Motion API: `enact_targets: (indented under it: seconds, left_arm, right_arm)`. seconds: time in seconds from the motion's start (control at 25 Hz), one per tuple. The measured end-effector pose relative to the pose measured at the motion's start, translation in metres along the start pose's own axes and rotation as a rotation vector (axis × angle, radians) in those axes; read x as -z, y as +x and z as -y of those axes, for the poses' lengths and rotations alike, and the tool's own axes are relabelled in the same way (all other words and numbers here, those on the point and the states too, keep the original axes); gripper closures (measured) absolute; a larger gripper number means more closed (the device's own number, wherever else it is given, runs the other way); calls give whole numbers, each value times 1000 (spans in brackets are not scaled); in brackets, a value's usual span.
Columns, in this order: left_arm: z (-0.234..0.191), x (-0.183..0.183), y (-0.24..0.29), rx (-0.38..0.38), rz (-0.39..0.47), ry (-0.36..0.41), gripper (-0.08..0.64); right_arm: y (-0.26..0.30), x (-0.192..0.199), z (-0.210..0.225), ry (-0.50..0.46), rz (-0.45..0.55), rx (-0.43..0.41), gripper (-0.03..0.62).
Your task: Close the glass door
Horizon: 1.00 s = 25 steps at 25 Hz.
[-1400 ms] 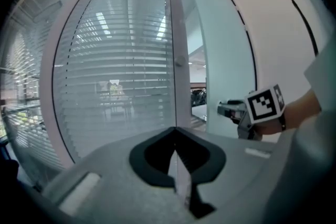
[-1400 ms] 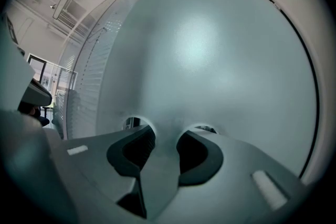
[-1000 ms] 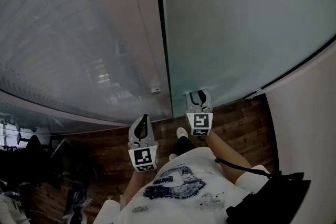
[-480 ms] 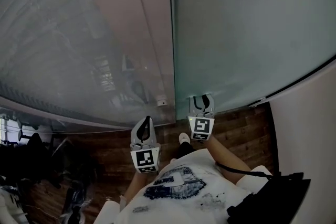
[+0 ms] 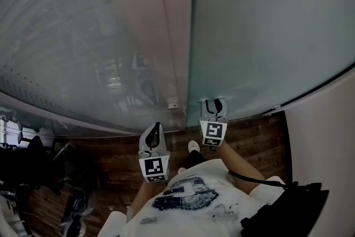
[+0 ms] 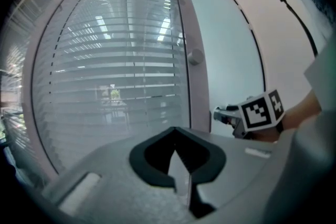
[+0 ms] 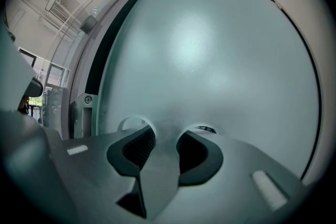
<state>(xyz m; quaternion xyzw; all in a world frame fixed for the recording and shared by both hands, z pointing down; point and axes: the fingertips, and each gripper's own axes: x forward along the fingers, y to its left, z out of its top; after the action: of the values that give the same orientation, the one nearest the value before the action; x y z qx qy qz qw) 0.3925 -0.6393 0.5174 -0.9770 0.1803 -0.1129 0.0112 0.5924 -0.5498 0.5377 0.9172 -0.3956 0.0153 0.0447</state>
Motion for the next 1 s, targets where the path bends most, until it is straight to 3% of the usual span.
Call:
enact_targets:
  seconds: [0.32, 0.56, 1.0]
  left_arm:
    - [-6, 1, -27, -46, -6, -2, 557]
    - [-7, 23, -61, -83, -54, -9, 557]
    - [46, 53, -130, -20, -96, -17, 557]
  right_arm:
    - [2, -1, 3, 3, -3, 3, 463]
    - [12, 4, 7, 4, -8, 5, 463]
    - [13, 2, 13, 5, -10, 21, 463]
